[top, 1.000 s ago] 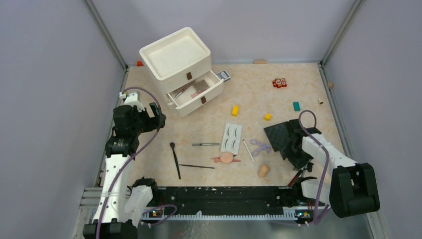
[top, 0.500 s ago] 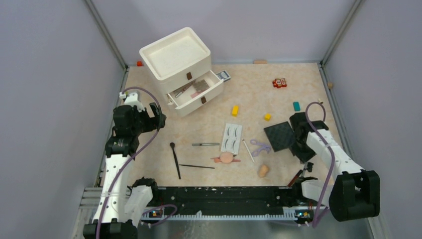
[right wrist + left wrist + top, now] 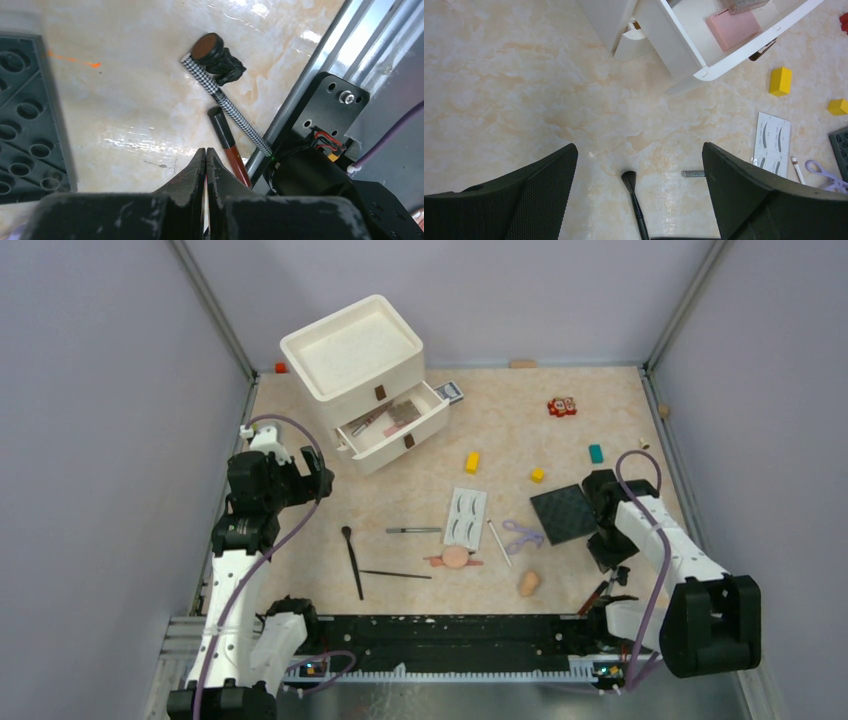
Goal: Organize the makeup
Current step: Move the makeup at the corner of the board.
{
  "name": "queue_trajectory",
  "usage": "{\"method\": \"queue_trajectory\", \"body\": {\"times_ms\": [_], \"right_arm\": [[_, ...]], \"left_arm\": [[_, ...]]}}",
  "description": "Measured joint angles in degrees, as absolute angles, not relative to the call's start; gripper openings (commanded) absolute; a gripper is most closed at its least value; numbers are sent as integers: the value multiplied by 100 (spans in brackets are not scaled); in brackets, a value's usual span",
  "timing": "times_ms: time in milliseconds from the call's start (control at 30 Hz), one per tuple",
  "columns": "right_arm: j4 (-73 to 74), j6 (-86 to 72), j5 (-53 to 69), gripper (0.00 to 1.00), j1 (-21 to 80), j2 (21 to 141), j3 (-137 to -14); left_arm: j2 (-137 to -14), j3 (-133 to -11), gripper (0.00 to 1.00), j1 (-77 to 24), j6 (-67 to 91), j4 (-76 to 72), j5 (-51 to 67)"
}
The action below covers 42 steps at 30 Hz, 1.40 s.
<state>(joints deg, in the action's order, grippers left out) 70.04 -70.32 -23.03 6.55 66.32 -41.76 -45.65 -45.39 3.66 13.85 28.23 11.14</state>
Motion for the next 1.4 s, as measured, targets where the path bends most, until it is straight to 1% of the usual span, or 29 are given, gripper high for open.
{"method": "queue_trajectory", "body": {"times_ms": [133,400,633,900,1200,1300,1400], "right_arm": [[7199,-7201,-2429,0,655,6851,-4185],[7266,-7253,-2436,0,650,7846,-4318],[7032,-7255,-2274,0,648,7911,-4198],[6536,-7199,-1951,0,646,8309,-3822],[6471,-6851,-1822,0,646,8322,-3800],[6473,-6820,-1798,0,646,8455,-3983],[6674,-7008,-2025,0,646,8829,-4567]], "left_arm": [[-4565,-4539,99,366,1385,2823,1114],[-4582,-4539,99,366,1385,2821,1114],[-4609,-4532,99,366,1385,2821,1114],[-4630,-4530,99,366,1385,2821,1114],[-4630,-4530,99,366,1385,2818,1114],[-4628,-4530,99,366,1385,2818,1111],[-4628,-4530,99,366,1385,2818,1111]]}}
